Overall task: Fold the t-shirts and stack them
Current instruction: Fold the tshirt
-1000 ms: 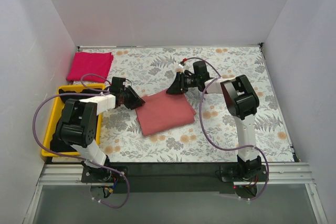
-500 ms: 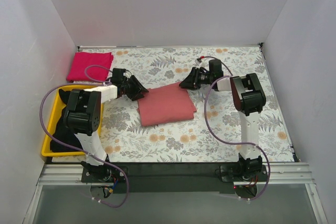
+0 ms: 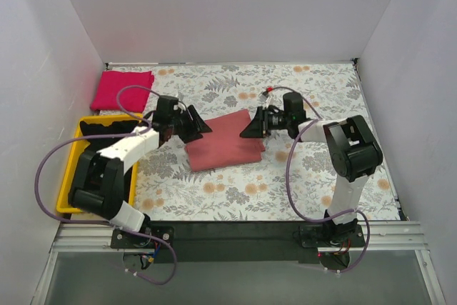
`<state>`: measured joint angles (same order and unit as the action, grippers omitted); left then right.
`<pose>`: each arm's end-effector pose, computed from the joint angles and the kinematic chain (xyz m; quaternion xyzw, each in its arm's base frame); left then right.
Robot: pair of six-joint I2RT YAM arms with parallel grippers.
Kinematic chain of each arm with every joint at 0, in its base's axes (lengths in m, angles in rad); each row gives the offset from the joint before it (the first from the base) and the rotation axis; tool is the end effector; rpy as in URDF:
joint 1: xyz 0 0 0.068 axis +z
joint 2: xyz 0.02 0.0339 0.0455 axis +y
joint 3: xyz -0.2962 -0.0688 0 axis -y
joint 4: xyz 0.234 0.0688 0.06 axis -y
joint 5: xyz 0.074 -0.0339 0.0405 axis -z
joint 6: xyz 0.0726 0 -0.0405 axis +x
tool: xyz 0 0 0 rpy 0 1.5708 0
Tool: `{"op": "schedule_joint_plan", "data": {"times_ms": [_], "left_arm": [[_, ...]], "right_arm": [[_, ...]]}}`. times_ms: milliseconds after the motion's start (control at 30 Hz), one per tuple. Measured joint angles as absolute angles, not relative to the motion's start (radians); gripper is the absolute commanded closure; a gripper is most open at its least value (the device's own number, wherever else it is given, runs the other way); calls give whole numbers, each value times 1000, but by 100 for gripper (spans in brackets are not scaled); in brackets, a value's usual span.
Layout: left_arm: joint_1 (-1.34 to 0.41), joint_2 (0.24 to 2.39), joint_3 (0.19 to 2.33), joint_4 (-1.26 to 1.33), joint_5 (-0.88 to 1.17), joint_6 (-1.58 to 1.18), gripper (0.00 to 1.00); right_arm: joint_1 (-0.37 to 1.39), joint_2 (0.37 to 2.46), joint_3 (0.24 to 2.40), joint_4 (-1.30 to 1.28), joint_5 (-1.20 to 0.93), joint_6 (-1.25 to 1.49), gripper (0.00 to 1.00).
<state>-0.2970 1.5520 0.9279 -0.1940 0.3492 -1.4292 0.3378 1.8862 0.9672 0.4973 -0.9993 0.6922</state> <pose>0.3146 -0.1223 0.2178 -0.4373 0.8072 -0.3800 0.1125 0.3618 0.1918 0.1991 -0.1264 0.7712 0.5850 0.2171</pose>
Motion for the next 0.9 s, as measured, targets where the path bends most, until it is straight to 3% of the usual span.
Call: {"op": "schedule_joint_plan", "data": {"times_ms": [200, 300, 400, 533, 567, 667, 767, 900], "left_arm": [[-360, 1493, 711, -210, 374, -1467, 78], [-310, 1542, 656, -200, 434, -1502, 82], [-260, 1547, 635, -185, 487, -1519, 82], [-226, 1532, 627, -208, 517, -1520, 68], [-224, 1517, 627, -224, 511, -1515, 61], [-216, 1441, 627, -288, 469, -1497, 55], [-210, 1330, 628, -343, 423, -1481, 55], [-209, 1236, 628, -352, 400, -1477, 62]], "right_arm": [[358, 1955, 854, 496, -1028, 624, 63], [327, 2022, 837, 502, -1039, 599, 64], [293, 2036, 813, 527, -1080, 591, 65], [270, 2016, 781, 542, -1091, 578, 65], [270, 1998, 773, 538, -1078, 576, 65], [282, 1929, 762, 516, -1047, 580, 65], [333, 1842, 772, 516, -1025, 600, 64], [474, 1816, 867, 525, -995, 626, 64]]}}
